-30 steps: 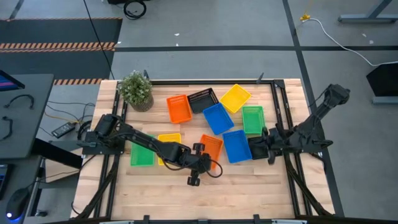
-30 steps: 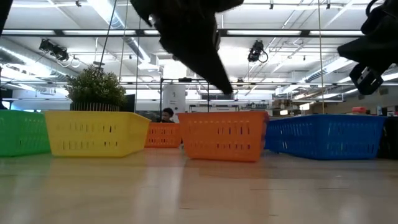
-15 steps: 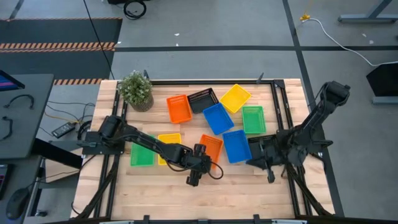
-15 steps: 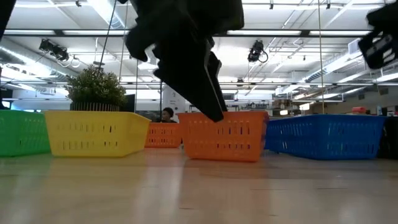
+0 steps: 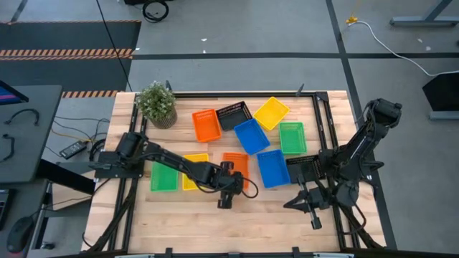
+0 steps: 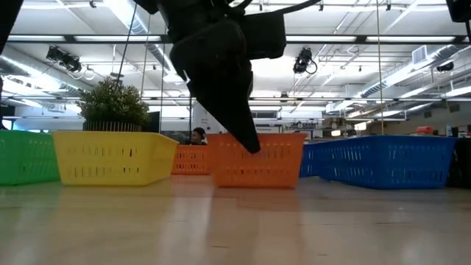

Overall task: Stack baskets by color
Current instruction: Adjust the bottom orange bin

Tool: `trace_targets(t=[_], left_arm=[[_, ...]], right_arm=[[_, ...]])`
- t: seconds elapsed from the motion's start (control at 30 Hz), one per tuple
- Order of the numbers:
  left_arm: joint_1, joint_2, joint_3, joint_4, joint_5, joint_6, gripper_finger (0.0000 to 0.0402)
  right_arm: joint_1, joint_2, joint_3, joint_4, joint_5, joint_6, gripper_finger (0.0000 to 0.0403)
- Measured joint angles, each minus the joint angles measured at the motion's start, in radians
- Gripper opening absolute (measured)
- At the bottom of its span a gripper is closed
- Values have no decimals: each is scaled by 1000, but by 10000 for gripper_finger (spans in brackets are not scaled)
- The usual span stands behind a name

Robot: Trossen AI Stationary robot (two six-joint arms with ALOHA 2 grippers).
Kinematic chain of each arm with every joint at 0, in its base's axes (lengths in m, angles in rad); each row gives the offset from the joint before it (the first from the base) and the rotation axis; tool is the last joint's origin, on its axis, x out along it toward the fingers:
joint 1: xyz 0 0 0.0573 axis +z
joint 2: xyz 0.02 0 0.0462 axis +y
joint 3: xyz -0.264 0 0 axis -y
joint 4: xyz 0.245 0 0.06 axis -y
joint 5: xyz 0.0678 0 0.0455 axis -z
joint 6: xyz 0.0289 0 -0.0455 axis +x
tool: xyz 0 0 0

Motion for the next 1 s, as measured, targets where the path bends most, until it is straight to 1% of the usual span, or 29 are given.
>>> trace_targets(t=[0.17,0.3,0.4,0.57,0.77,0.83,0.9,1.0], left_arm=[[0,-17,0,-48,-38,-56,27],[3,-19,1,-130,-41,-71,16],[5,-19,3,-171,-44,-78,17],[4,-18,1,-202,-46,-98,46],[-6,-24,0,-234,-46,-128,44],[-8,-33,0,-223,-42,-128,43],[-11,-49,-1,-224,-42,-127,49],[-14,-80,-1,-220,-42,-125,71]], right_arm=[[0,0,0,-3,9,21,9],[0,0,0,-3,9,22,9],[0,0,0,-3,9,23,9],[0,0,0,-3,8,30,9],[9,-1,0,-3,9,31,9],[15,-1,0,-3,33,31,9],[19,-2,0,-1,61,31,8],[19,-25,0,-1,49,31,8]])
